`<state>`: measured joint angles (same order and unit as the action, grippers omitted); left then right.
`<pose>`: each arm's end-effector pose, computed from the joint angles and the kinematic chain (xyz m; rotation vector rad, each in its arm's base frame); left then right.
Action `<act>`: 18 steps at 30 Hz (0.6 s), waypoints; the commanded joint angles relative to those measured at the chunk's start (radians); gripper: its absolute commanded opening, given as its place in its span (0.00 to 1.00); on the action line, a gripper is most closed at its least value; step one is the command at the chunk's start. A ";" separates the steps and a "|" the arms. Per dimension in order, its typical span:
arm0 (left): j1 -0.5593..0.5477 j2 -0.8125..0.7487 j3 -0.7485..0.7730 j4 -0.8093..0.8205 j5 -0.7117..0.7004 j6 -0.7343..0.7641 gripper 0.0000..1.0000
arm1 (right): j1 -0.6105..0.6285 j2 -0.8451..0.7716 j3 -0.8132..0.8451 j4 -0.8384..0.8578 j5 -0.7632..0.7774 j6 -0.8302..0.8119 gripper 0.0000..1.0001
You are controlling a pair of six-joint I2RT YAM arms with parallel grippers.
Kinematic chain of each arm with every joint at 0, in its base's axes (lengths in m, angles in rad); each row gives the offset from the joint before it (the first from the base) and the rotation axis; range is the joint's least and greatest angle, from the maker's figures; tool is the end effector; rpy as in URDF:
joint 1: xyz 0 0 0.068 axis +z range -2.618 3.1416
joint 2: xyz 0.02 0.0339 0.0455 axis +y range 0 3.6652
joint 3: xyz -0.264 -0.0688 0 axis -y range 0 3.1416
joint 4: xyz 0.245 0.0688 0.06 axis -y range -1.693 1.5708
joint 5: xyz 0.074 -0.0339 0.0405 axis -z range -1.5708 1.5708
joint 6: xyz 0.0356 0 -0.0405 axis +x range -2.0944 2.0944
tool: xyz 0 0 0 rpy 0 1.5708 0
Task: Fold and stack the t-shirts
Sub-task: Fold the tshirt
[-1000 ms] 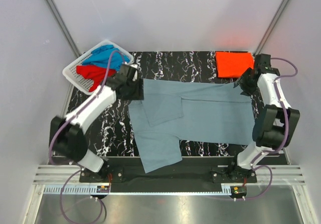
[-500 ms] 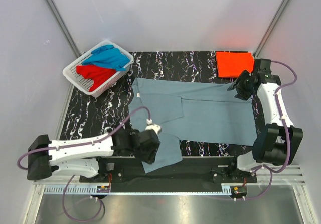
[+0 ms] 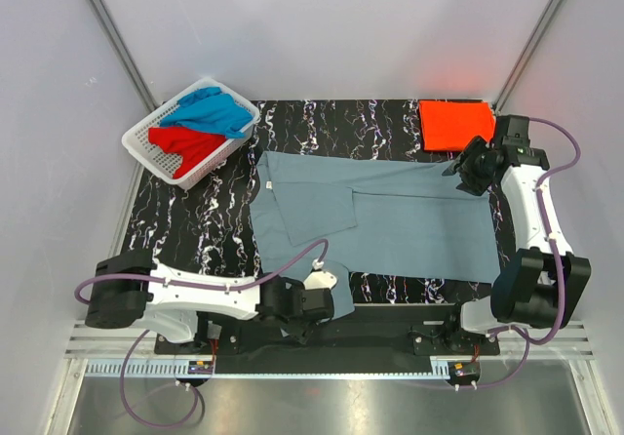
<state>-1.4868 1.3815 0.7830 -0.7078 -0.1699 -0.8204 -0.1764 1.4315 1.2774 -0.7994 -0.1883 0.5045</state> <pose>0.0257 -0.2337 0.1790 0.9078 2.7224 -0.2500 0.2943 -0.0457 0.3078 0.7756 2.4183 0.3687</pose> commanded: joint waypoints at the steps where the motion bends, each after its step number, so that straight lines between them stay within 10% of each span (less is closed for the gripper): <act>1: -0.007 -0.047 -0.050 0.059 -0.028 0.010 0.54 | 0.006 -0.031 -0.006 0.002 -0.005 -0.006 0.58; 13: -0.013 -0.053 -0.134 0.123 0.018 0.017 0.48 | 0.008 -0.025 -0.016 0.009 0.003 0.000 0.58; 18: -0.029 -0.029 -0.125 0.102 0.004 0.010 0.26 | 0.006 -0.034 -0.012 0.002 0.015 0.000 0.59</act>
<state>-1.4963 1.3262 0.6605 -0.6643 -0.1860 -0.7952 -0.1764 1.4315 1.2613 -0.7986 -0.1848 0.5045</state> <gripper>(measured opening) 0.290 0.587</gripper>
